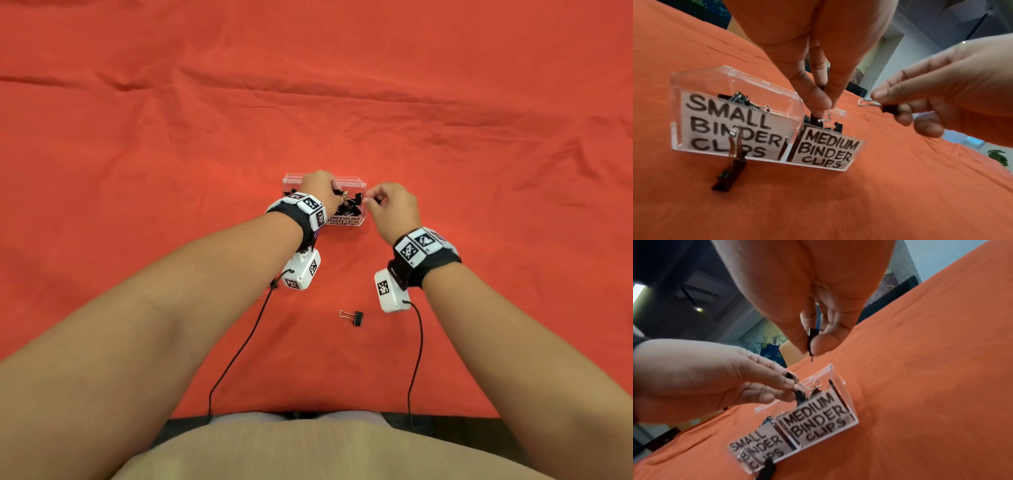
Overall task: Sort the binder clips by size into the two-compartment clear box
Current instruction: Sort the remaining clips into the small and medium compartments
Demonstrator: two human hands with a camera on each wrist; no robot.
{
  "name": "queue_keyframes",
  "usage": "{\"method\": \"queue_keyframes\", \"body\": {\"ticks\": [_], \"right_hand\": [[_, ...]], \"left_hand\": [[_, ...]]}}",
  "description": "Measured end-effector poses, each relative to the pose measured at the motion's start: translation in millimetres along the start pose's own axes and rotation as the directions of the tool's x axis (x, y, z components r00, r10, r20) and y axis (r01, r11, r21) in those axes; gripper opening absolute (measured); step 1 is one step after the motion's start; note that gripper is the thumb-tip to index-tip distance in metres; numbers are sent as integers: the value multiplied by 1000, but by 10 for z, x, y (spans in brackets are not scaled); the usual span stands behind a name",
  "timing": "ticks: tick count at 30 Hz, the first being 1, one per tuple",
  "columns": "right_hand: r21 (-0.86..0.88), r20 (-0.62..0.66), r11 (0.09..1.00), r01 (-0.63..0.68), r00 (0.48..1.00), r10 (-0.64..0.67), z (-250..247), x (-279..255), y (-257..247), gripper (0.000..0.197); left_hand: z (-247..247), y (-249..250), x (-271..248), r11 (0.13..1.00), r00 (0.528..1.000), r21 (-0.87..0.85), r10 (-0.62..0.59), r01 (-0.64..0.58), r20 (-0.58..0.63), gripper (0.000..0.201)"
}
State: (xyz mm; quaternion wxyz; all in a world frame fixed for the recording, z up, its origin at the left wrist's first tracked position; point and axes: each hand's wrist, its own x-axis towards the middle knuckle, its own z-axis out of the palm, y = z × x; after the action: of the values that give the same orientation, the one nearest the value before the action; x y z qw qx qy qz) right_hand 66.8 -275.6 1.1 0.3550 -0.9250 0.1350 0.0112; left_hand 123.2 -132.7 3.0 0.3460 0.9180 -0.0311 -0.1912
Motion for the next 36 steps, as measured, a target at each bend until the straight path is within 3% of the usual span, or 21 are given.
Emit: {"method": "queue_keyframes", "body": {"ticks": [5, 8, 10, 14, 16, 18, 23, 26, 30, 36], "right_hand": [[-94, 122, 993, 68, 991, -57, 109, 169, -152, 14], [-148, 157, 984, 103, 984, -79, 208, 143, -234, 18], [-134, 158, 974, 185, 974, -163, 307, 57, -327, 20], [-141, 361, 903, 406, 871, -335, 663, -185, -496, 23], [-208, 463, 864, 459, 824, -327, 831, -274, -530, 29], [-312, 503, 815, 489, 812, -294, 943, -328, -539, 34], [-488, 529, 715, 500, 821, -214, 1041, -395, -495, 34], [-492, 507, 725, 482, 836, -211, 1071, -383, -434, 30], [-490, 463, 740, 461, 857, -227, 1097, -394, -352, 40], [-310, 438, 908, 281, 890, -126, 1046, -456, -291, 37]], "left_hand": [[-42, -42, -72, 1000, 1000, -20, 21, -22, -22, 27], [-174, -162, -172, 996, 995, -84, 27, -35, -92, 25], [-279, -324, -253, 991, 992, -130, 8, -25, -129, 23], [-400, -755, -496, 988, 982, -148, -78, 53, -172, 21], [-403, -987, -659, 992, 984, -93, -102, 89, -144, 20], [-374, -1220, -815, 995, 992, 3, -98, 99, -82, 20], [-230, -1581, -1103, 979, 995, 193, -78, 65, 63, 27], [-136, -1642, -1182, 974, 991, 222, -68, 41, 115, 34], [-93, -1640, -1180, 973, 993, 230, -56, 30, 106, 31], [-175, -1584, -1120, 986, 995, 167, -34, 19, 90, 33]]}}
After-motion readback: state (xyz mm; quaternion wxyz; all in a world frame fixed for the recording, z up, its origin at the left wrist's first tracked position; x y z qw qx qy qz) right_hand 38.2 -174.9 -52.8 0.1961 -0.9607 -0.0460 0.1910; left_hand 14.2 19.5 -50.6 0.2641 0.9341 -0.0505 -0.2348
